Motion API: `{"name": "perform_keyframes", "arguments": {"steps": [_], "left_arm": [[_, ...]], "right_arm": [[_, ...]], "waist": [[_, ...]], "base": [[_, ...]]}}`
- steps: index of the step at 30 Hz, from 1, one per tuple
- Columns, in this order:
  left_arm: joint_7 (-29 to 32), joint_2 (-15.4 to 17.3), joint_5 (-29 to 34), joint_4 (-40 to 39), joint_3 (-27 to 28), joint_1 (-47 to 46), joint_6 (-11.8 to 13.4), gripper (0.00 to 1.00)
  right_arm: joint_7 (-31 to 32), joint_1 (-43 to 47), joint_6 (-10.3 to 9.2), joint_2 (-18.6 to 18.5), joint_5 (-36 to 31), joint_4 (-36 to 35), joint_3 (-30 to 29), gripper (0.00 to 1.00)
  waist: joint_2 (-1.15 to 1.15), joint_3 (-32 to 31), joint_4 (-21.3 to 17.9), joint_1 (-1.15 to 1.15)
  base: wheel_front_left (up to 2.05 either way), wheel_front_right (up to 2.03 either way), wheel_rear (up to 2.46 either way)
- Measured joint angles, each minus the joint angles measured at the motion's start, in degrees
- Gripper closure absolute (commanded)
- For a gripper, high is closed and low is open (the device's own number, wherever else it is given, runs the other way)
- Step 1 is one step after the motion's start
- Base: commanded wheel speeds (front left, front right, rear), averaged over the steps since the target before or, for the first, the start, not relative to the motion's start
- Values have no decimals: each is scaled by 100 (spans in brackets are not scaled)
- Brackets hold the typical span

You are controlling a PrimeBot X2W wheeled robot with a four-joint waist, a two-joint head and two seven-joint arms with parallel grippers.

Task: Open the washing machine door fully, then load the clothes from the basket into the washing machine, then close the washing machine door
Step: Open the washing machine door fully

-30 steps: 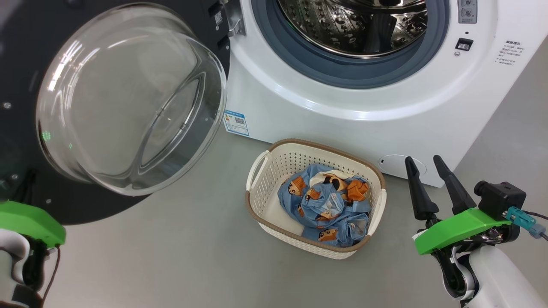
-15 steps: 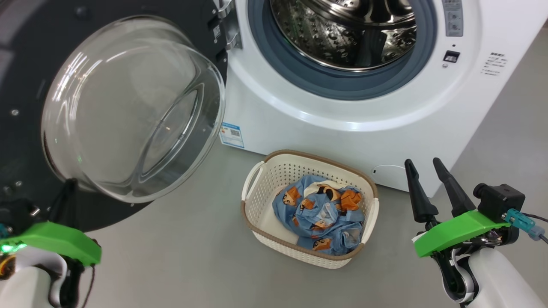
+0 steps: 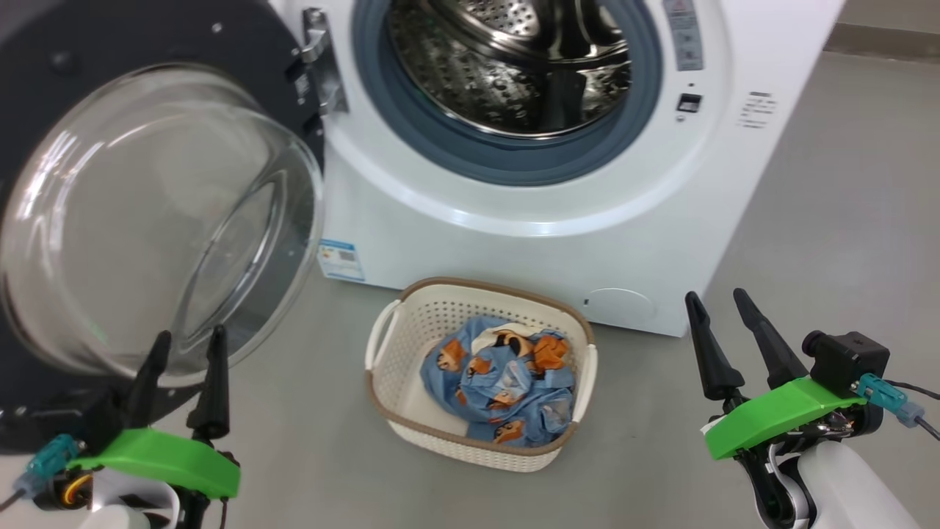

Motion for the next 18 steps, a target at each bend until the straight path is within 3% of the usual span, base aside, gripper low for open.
{"name": "perform_keyframes", "arguments": {"steps": [18], "left_arm": [[-124, -172, 0, -765, -174, 622, 279, 0]], "right_arm": [[0, 25, 0, -152, 71, -15, 188, 0]], "waist": [[0, -137, -1127, 0]], "base": [[0, 0, 0]]}}
